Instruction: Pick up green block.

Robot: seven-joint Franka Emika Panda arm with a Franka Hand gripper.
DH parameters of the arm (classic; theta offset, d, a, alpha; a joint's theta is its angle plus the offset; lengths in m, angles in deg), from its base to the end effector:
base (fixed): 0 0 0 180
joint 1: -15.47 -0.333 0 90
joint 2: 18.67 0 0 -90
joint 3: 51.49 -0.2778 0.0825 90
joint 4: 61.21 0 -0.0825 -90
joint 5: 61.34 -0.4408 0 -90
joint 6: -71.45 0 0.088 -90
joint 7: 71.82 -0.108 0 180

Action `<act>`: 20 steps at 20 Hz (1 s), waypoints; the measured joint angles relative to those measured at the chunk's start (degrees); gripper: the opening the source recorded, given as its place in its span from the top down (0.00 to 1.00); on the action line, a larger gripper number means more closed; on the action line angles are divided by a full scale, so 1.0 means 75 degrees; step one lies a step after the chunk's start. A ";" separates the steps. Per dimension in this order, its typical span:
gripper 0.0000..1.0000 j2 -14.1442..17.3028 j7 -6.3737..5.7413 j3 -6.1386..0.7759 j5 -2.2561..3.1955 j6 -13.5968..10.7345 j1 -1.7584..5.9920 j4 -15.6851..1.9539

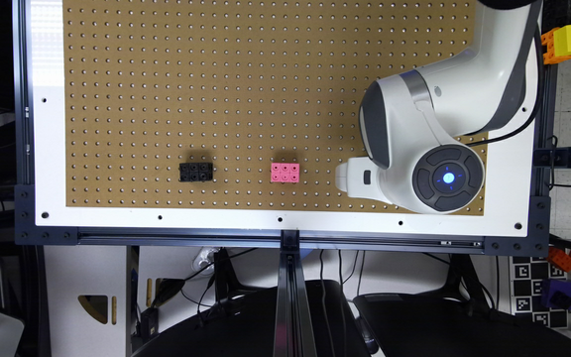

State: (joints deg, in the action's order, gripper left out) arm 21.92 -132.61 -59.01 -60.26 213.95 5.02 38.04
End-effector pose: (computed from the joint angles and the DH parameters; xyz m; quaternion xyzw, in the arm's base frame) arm 0.6521 0.2094 0.1066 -0.9266 0.3734 0.0028 0.0447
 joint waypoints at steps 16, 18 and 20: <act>1.00 -0.0403 -0.0001 0.0035 0.0008 -0.0484 0.0005 0.0007; 1.00 -0.0526 -0.0001 0.0035 0.0008 -0.0609 0.0005 0.0004; 1.00 -0.0722 -0.0004 0.0035 0.0008 -0.0812 0.0005 0.0005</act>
State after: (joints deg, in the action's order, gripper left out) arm 16.51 -132.64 -58.74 -60.20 207.86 5.05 38.08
